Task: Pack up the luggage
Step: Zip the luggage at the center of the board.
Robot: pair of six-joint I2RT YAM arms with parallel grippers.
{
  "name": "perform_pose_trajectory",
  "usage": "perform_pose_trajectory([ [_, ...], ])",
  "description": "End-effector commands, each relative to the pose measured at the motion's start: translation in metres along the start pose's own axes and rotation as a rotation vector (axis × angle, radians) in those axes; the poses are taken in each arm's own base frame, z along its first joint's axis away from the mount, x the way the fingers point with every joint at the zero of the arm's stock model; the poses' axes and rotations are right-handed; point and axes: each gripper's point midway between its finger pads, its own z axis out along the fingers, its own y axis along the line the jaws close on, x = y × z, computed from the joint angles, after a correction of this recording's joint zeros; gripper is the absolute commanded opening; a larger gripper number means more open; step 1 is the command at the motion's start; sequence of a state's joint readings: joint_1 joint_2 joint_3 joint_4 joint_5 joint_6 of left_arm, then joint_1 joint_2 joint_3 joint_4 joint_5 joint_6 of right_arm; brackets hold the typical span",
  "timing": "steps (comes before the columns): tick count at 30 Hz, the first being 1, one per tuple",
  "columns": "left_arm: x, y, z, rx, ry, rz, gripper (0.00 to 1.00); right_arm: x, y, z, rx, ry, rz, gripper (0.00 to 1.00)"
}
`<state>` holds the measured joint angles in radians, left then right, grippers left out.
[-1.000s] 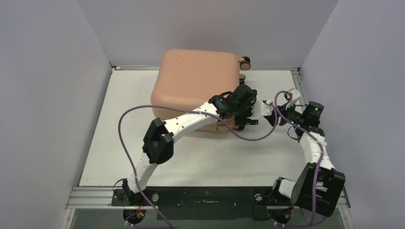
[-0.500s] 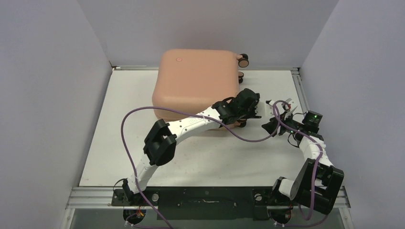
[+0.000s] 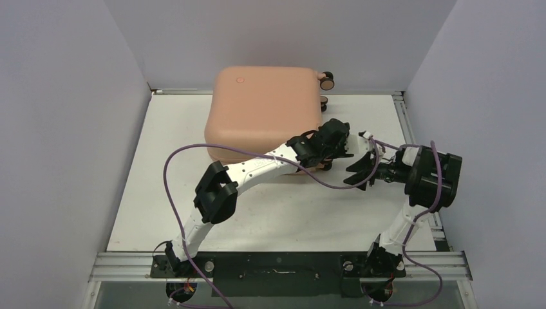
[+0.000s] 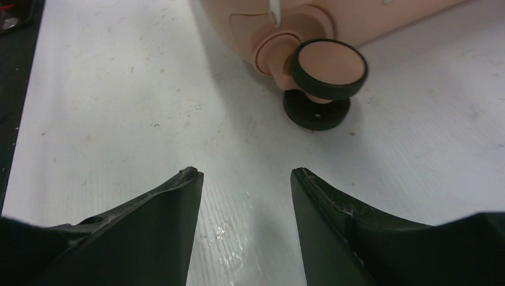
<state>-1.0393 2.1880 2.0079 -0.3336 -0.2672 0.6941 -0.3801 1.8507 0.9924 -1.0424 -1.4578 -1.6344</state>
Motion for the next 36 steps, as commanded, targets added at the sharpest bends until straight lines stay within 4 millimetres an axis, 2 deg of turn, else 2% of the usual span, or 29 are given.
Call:
perform_pose_trajectory([
  [1,-0.049,0.126,-0.073,-0.342,-0.137,-0.277,0.00,-0.026,0.016,0.031,-0.090,-0.144,-0.101,0.57],
  [2,-0.050,0.127,-0.075,-0.345,-0.137,-0.280,0.00,-0.028,0.017,0.039,-0.122,-0.137,-0.123,0.57],
  [5,-0.047,0.127,-0.074,-0.345,-0.129,-0.284,0.00,-0.040,0.013,0.045,-0.141,-0.136,-0.158,0.58],
  [9,-0.046,0.134,-0.071,-0.355,-0.128,-0.311,0.00,-0.055,0.007,0.054,-0.176,-0.128,-0.140,0.65],
  [14,-0.052,0.150,-0.076,-0.372,-0.152,-0.350,0.00,-0.053,-0.005,0.064,-0.200,-0.122,-0.130,0.67],
  [18,-0.055,0.156,-0.081,-0.379,-0.158,-0.355,0.00,-0.057,-0.018,0.074,-0.225,-0.113,-0.106,0.67],
  [21,-0.054,0.158,-0.083,-0.384,-0.154,-0.358,0.00,-0.062,-0.028,0.081,-0.245,-0.088,0.041,0.67],
  [24,-0.051,0.165,-0.087,-0.399,-0.150,-0.370,0.00,-0.063,-0.025,0.082,-0.266,-0.027,0.168,0.68],
  [27,-0.050,0.179,-0.096,-0.424,-0.158,-0.384,0.00,-0.059,-0.027,0.082,-0.271,0.085,0.383,0.72],
  [30,-0.050,0.191,-0.107,-0.444,-0.171,-0.399,0.00,-0.051,-0.014,0.073,-0.263,0.172,0.407,0.73],
  [32,-0.051,0.197,-0.115,-0.454,-0.177,-0.403,0.00,-0.045,-0.010,0.066,-0.238,0.215,0.501,0.74],
  [34,-0.052,0.203,-0.123,-0.463,-0.183,-0.409,0.00,-0.030,-0.019,0.059,-0.144,0.277,0.663,0.75],
  [36,-0.051,0.206,-0.129,-0.468,-0.184,-0.414,0.00,-0.006,-0.047,0.051,0.084,0.345,0.813,0.76],
])
